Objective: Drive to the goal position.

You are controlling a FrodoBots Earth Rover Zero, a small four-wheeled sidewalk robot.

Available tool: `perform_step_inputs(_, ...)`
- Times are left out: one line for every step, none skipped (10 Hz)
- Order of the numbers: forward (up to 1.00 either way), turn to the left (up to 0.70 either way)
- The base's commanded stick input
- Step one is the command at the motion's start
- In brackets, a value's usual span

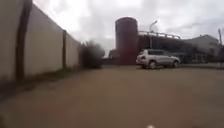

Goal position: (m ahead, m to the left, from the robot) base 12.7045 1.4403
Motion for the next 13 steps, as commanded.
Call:
perform_step_inputs(0.85,0.01)
perform_step_inputs(0.85,0.01)
perform_step_inputs(0.85,0.01)
perform_step_inputs(0.85,0.01)
perform_step_inputs(0.85,0.01)
perform_step_inputs(0.85,0.01)
perform_step_inputs(0.85,0.01)
perform_step_inputs(0.85,0.01)
perform_step_inputs(0.85,0.01)
perform_step_inputs(0.85,0.01)
perform_step_inputs(0.85,0.01)
perform_step_inputs(0.85,0.01)
perform_step_inputs(0.85,0.01)
